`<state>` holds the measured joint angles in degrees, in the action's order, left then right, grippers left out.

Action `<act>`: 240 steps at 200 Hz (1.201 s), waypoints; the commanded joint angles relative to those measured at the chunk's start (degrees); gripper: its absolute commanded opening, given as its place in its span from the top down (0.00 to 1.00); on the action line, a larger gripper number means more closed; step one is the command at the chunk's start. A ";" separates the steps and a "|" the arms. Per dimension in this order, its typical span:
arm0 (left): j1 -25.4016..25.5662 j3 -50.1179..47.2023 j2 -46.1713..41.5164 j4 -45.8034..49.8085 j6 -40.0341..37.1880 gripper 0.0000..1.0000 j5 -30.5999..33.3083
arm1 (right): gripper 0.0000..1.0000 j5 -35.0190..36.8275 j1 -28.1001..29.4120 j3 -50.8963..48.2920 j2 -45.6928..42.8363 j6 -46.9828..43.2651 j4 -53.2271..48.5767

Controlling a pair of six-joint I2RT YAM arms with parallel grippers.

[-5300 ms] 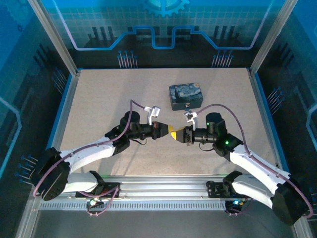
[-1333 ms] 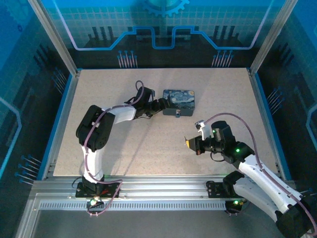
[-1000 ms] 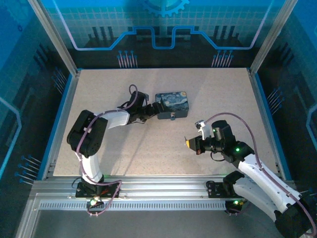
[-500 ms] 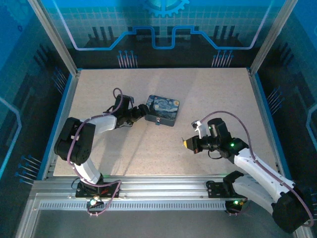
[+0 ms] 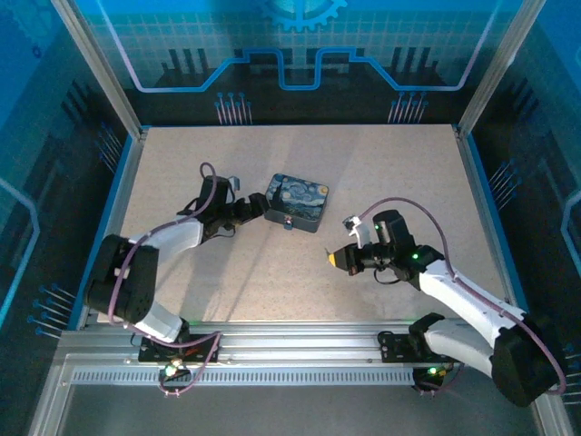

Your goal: Unlock the padlock with the key

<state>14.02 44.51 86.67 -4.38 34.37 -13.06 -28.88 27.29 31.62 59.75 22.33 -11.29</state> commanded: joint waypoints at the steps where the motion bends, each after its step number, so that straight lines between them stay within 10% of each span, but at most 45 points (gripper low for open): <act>1: -0.16 -3.38 -5.63 -0.75 -3.93 0.07 -0.53 | 1.00 -4.36 -0.74 2.18 2.42 -0.48 6.27; 75: 10.07 -13.37 -15.41 -5.64 -6.16 0.12 -2.04 | 1.00 -7.54 -3.73 8.24 17.07 2.95 16.21; 240: 13.05 -11.11 1.15 -21.29 -11.35 0.21 -0.55 | 1.00 -0.88 -4.29 30.79 43.78 5.23 8.24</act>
<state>26.74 31.38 84.79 -21.10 24.45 -14.15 -31.44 23.81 61.36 101.67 28.03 -0.25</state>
